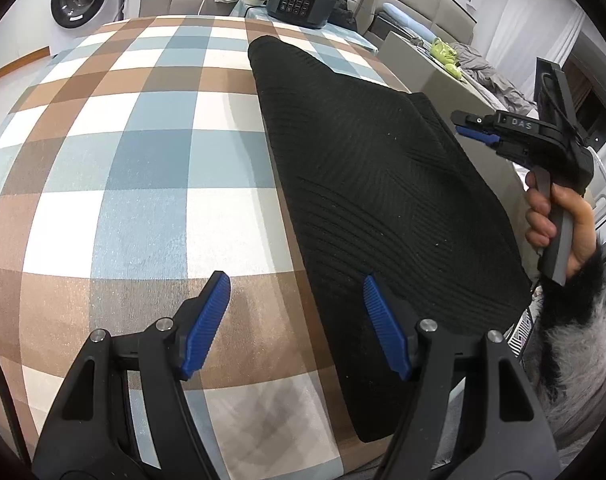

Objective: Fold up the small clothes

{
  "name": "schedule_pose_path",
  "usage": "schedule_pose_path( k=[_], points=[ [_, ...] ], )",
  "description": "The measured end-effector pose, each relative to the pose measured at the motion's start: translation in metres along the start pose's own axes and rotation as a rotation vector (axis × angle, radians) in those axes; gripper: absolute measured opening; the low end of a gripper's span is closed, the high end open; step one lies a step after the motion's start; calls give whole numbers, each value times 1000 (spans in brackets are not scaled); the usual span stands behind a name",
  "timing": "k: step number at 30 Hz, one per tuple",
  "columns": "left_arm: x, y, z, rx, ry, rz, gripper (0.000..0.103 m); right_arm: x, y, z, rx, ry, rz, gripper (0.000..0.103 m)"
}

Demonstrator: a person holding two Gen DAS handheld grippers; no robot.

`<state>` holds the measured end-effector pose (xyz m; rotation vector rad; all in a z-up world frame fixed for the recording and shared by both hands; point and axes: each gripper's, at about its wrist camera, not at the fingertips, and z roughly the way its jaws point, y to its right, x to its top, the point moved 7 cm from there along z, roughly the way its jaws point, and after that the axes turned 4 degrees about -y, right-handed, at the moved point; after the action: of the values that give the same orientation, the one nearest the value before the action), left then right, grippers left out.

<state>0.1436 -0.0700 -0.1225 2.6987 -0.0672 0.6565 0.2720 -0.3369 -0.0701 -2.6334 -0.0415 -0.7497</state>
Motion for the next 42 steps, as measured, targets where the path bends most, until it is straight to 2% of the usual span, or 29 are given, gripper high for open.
schedule_pose_path(
  k=[1,3,6,7,8,9,12,13,15,17,18,20,21,23,24,26,29,33,36,42],
  points=[
    [0,0,-1,0,3,1,67,-3,-9,4,45,-29,-8,38],
    [0,0,-2,-1,6,1,67,-8,-22,10,79,-62,-18,38],
    [-1,-1,-4,0,10,-2,67,-22,-29,38,70,-198,-35,37],
    [-1,-1,-5,1,13,-4,67,-24,-29,47,53,-216,-42,25],
    [-1,-1,-7,2,15,-4,67,-26,-32,51,42,-223,-65,9],
    [-1,-2,-8,5,17,-4,67,-23,-35,51,37,-205,-80,9],
    [-2,-4,-13,10,26,-5,67,-7,-47,25,3,-71,-126,7],
    [-2,-3,-14,7,28,-8,67,-5,-47,23,-16,-67,-127,8],
    [-1,-3,-14,-3,27,-16,67,-6,-39,32,-59,-108,-119,9],
    [-2,0,-13,-9,25,-12,67,-15,-23,45,-108,-182,-58,11],
    [-2,2,-14,-13,29,-5,67,-20,-17,42,-85,-193,-13,11],
    [-5,7,-14,-23,32,5,67,-26,-18,22,-27,-153,12,13],
    [-6,9,-12,-31,28,5,67,-32,-19,4,-31,-113,6,16],
    [-8,13,-8,-45,19,4,67,-47,-14,-28,-34,-51,28,40],
    [-9,16,-5,-50,14,6,67,-56,-12,-42,-29,-32,46,43],
    [-10,21,-1,-62,6,17,67,-81,-9,-67,-5,-11,85,43],
    [-13,30,2,-80,-2,33,67,-118,-6,-89,-7,-26,123,43],
    [-16,38,7,-88,-15,49,67,-156,-9,-89,14,-60,128,43],
    [-18,40,7,-73,-15,55,67,-167,-3,-84,-25,-74,140,43],
    [-20,36,9,-68,-26,37,67,-174,5,-84,-26,-70,157,43]
  ],
)
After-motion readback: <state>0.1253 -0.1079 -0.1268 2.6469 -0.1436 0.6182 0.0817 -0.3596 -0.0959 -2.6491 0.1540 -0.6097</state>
